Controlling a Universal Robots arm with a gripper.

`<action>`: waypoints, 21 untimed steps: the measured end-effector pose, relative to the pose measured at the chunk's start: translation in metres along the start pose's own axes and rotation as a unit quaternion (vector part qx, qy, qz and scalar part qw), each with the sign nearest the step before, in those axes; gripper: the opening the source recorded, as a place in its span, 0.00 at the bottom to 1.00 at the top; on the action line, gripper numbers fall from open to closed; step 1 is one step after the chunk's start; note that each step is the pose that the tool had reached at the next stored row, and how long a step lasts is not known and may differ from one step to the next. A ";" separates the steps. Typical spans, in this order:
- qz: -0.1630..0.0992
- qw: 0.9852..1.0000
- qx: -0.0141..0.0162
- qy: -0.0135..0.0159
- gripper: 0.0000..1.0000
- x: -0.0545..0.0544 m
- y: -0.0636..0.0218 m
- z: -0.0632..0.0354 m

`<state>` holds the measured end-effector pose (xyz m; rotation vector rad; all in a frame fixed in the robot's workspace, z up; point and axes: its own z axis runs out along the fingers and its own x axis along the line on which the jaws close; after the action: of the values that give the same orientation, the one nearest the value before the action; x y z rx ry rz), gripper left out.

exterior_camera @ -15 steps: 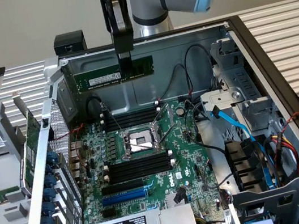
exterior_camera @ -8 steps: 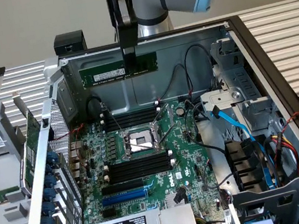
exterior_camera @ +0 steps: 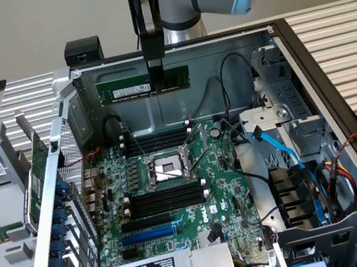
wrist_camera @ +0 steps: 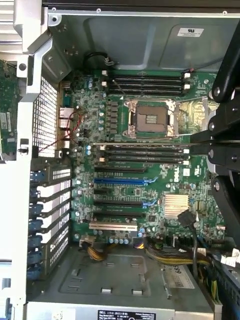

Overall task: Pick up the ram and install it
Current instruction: 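Pick up the ram and move it above insertion slot, then insert the ram into the slot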

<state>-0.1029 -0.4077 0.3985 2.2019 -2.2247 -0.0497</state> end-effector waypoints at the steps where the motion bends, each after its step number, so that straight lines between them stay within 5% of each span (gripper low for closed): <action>1: 0.000 1.000 0.000 0.000 0.13 0.000 0.0000 0.0018; 13: 0.001 1.000 0.000 -0.005 0.13 0.000 -0.0006 0.0201; 21: 0.000 1.000 0.000 -0.014 0.13 0.000 -0.0008 0.0286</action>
<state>-0.1029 -0.4077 0.3698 2.2136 -2.2393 -0.0799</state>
